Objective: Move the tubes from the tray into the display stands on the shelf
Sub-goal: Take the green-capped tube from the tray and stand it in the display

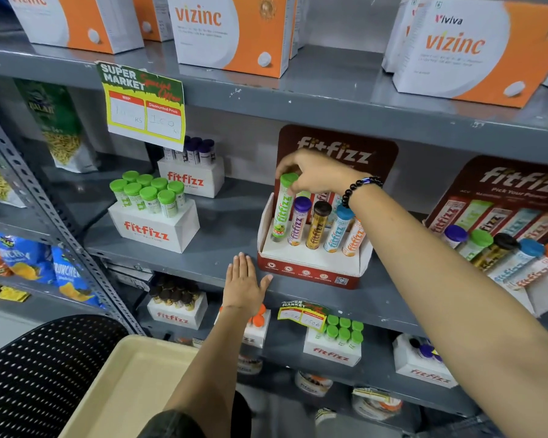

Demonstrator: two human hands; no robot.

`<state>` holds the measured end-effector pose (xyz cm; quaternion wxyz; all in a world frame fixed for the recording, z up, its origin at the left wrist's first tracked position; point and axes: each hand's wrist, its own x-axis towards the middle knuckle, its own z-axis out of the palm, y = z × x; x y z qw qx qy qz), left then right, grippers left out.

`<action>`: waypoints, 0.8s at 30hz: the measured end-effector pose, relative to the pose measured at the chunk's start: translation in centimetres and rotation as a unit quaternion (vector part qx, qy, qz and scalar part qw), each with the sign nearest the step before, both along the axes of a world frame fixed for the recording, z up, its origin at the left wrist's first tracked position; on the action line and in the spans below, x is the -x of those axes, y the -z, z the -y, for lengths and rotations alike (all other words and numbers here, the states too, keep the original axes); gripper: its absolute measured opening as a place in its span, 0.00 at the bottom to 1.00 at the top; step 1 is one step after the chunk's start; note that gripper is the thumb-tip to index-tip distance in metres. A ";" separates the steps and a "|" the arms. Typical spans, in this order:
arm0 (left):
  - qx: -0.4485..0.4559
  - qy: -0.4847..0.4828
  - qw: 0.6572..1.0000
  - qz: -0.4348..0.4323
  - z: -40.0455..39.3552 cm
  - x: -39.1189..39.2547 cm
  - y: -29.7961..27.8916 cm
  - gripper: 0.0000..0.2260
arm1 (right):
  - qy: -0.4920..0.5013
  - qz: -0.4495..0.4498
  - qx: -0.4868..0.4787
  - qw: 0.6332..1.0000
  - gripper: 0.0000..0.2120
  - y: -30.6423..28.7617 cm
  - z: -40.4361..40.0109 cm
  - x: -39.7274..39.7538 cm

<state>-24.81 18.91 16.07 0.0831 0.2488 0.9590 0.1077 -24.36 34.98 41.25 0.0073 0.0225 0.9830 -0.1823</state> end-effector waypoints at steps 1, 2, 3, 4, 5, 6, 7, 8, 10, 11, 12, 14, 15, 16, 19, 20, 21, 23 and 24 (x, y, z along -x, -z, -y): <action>0.001 -0.001 1.000 0.002 0.0 0.0 0.0 0.33 | 0.001 -0.004 0.000 1.000 0.18 0.3 0.1 0.0; 0.002 -0.002 1.000 0.003 0.0 0.0 -0.1 0.33 | 0.001 -0.006 0.000 1.000 0.17 0.6 0.2 0.1; 0.003 -0.002 1.000 0.005 -0.1 0.0 -0.1 0.33 | 0.002 -0.005 0.000 1.000 0.17 1.0 0.2 0.1; 0.004 -0.003 1.000 0.007 -0.1 0.0 -0.1 0.33 | 0.008 -0.004 -0.001 1.000 0.17 1.3 0.3 0.2; 0.003 -0.003 1.000 0.009 -0.1 0.0 -0.2 0.33 | 0.014 -0.002 -0.003 1.000 0.17 1.7 0.4 0.3; 0.003 -0.003 1.000 0.010 -0.1 0.0 -0.2 0.33 | 0.019 -0.002 -0.005 1.000 0.18 2.1 0.4 0.3; 0.004 -0.003 1.000 0.011 -0.1 0.0 -0.2 0.33 | 0.020 -0.004 -0.008 1.000 0.18 2.4 0.4 0.4; 0.005 -0.001 1.000 0.010 -0.1 0.0 -0.2 0.33 | 0.020 -0.008 -0.009 1.000 0.17 2.7 0.4 0.4; 0.006 0.002 1.000 0.007 0.0 0.0 -0.1 0.33 | 0.024 -0.015 -0.009 1.000 0.17 3.1 0.4 0.4; 0.007 0.004 1.000 0.007 0.0 0.0 -0.1 0.33 | 0.027 -0.017 -0.010 0.999 0.17 3.2 0.4 0.4; 0.008 0.004 1.000 0.006 0.0 0.1 -0.1 0.33 | 0.029 -0.017 -0.012 0.999 0.17 3.3 0.3 0.4; 0.008 0.004 1.000 0.006 0.0 0.1 0.0 0.33 | 0.034 -0.010 -0.011 0.999 0.18 3.6 0.3 0.4; 0.009 0.003 1.000 0.006 0.0 0.2 0.1 0.33 | 0.036 -0.005 -0.007 0.999 0.18 3.8 0.2 0.4; 0.010 0.002 1.000 0.005 0.0 0.2 0.2 0.33 | 0.036 -0.006 -0.002 0.999 0.18 4.0 0.2 0.3; 0.008 -0.001 1.000 0.008 -0.1 0.2 0.2 0.33 | 0.023 -0.002 -0.006 1.000 0.18 4.4 0.4 0.2; 0.009 0.000 1.000 0.008 -0.1 0.1 0.1 0.33 | 0.018 0.000 -0.012 1.000 0.19 4.7 0.5 0.2; 0.010 -0.002 1.000 0.011 -0.1 0.1 0.0 0.33 | 0.018 0.000 -0.014 1.000 0.19 4.8 0.6 0.2; 0.012 -0.006 1.000 0.013 -0.2 0.0 -0.3 0.33 | 0.022 -0.005 -0.009 1.000 0.20 5.1 0.7 0.2; 0.016 -0.006 1.000 0.012 -0.2 -0.1 -0.3 0.33 | 0.021 -0.010 -0.009 1.000 0.21 5.4 0.7 0.2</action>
